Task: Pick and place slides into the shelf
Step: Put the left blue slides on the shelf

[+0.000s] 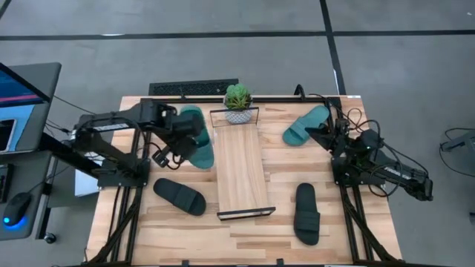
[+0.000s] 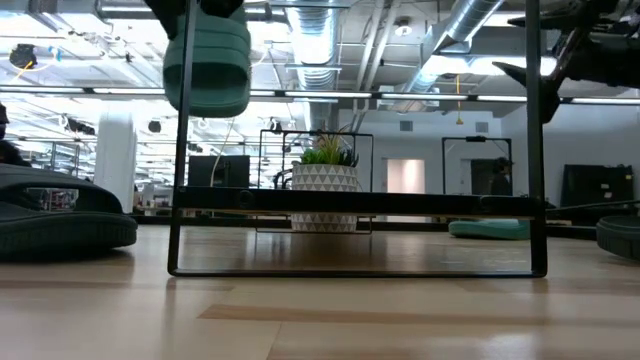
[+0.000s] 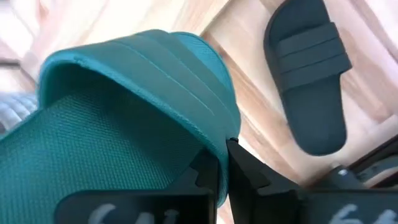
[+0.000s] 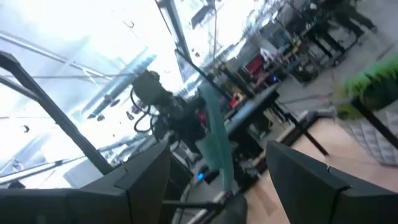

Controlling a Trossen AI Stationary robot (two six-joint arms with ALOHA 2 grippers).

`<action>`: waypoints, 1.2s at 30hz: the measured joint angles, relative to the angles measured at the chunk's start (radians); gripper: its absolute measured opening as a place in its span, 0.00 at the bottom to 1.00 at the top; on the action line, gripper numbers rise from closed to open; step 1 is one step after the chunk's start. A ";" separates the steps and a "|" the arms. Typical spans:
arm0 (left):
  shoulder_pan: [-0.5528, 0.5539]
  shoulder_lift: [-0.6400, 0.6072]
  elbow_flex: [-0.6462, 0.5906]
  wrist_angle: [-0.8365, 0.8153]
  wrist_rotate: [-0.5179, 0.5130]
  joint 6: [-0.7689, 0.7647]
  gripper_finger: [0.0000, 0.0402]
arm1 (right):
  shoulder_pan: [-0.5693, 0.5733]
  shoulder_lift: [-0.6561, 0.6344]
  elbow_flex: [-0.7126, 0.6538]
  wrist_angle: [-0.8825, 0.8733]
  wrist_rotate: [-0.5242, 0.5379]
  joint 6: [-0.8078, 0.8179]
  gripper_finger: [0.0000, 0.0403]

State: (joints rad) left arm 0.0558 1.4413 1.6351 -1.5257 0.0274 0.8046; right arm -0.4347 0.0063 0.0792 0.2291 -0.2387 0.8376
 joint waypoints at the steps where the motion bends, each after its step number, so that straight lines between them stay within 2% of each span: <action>1: -0.002 0.015 0.018 -0.002 -0.005 0.020 0.00 | 0.000 0.000 0.005 0.000 0.004 -0.007 0.63; 7: -0.001 0.095 0.124 -0.002 -0.017 0.112 0.00 | 0.000 0.097 0.131 -0.116 0.001 -0.208 0.63; 13: -0.001 0.152 0.208 -0.003 -0.033 0.166 0.00 | 0.001 0.357 0.379 -0.340 0.006 -0.537 0.63; 18: 0.000 0.165 0.237 0.005 -0.036 0.179 0.00 | 0.001 0.577 0.576 -0.374 0.026 -0.869 0.63; 20: 0.000 0.165 0.237 0.022 -0.039 0.176 0.00 | 0.001 0.642 0.642 -0.367 0.016 -0.939 0.63; 23: 0.000 0.164 0.237 0.028 -0.059 0.163 0.00 | 0.001 0.710 0.718 -0.363 0.004 -0.931 0.63; 27: 0.000 0.164 0.237 0.031 -0.066 0.160 0.00 | 0.003 0.774 0.775 -0.343 0.003 -0.836 0.63; 31: 0.000 0.164 0.237 0.035 -0.071 0.157 0.00 | 0.015 0.821 0.795 -0.309 0.001 -0.719 0.63; 34: 0.000 0.163 0.237 0.035 -0.078 0.152 0.00 | 0.028 0.861 0.795 -0.274 0.001 -0.561 0.63; 36: 0.000 0.163 0.237 0.035 -0.078 0.152 0.00 | 0.044 0.894 0.795 -0.229 -0.001 -0.531 0.63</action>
State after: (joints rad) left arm 0.0559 1.6047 1.8721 -1.4904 -0.0507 0.9562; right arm -0.3906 0.8998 0.8741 -0.0003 -0.2398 0.3071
